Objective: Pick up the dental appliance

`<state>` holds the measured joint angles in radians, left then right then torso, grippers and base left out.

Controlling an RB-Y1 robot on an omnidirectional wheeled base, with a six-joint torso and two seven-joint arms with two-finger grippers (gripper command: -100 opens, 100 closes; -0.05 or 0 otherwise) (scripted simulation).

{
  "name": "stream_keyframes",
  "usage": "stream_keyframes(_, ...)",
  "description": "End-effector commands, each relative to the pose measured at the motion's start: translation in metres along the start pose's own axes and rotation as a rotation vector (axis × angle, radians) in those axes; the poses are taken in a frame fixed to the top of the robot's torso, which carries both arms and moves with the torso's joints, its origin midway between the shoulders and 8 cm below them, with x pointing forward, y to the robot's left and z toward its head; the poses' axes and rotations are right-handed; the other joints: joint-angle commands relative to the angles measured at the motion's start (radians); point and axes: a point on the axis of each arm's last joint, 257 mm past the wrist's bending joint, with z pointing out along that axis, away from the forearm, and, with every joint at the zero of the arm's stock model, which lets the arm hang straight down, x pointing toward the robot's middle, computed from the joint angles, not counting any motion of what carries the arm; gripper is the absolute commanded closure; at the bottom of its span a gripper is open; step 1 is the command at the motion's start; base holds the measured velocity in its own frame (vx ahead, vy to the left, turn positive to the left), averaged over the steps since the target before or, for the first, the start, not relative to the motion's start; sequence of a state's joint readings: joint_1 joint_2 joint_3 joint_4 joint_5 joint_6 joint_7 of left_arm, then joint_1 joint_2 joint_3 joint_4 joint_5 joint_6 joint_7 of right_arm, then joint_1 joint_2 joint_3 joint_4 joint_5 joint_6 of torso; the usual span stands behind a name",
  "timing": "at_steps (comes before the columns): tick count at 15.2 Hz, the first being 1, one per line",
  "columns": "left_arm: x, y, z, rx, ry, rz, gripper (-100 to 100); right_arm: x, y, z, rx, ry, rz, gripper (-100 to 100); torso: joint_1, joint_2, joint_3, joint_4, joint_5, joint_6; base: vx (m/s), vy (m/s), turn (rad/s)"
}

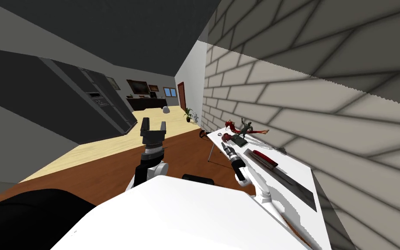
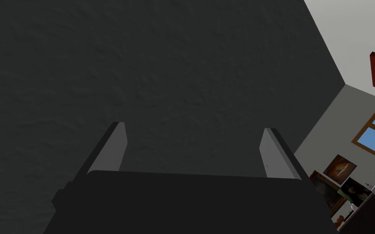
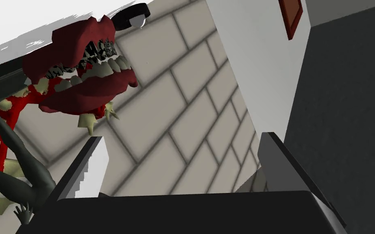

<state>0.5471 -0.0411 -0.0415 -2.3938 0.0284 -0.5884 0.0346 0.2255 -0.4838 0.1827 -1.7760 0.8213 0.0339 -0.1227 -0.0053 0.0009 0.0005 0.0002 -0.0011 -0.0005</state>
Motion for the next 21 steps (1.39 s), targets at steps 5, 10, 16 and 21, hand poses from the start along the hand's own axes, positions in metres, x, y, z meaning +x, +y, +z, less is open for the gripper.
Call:
stream_keyframes(5, 0.0, 0.0, 0.0, 0.0, 0.0, 0.0, 0, 0.015, -0.043, 0.003, 0.107, 0.042, -0.182, -100, 0.0, -0.001, 0.0, 0.0, 0.0, 0.0, -0.039, -0.051, 0.151)
stream_keyframes(10, 0.0, 0.0, 0.0, 0.0, 0.0, 0.0, 0, 0.017, -0.068, 0.004, 0.163, 0.059, -0.304, -100, -0.001, 0.0, 0.0, 0.0, 0.0, 0.001, -0.041, -0.053, 0.117)
stream_keyframes(16, 0.0, 0.0, 0.0, 0.0, 0.0, 0.0, 0, 0.013, -0.115, 0.001, 0.269, 0.081, -0.517, -100, -0.002, -0.001, 0.0, 0.0, 0.0, 0.0, -0.036, -0.055, 0.177)
stream_keyframes(21, 0.0, 0.0, 0.0, 0.0, 0.0, 0.0, 0, 0.001, -0.151, -0.002, 0.349, 0.085, -0.712, -100, -0.001, -0.002, -0.001, 0.0, 0.0, 0.001, -0.027, -0.043, 0.147)
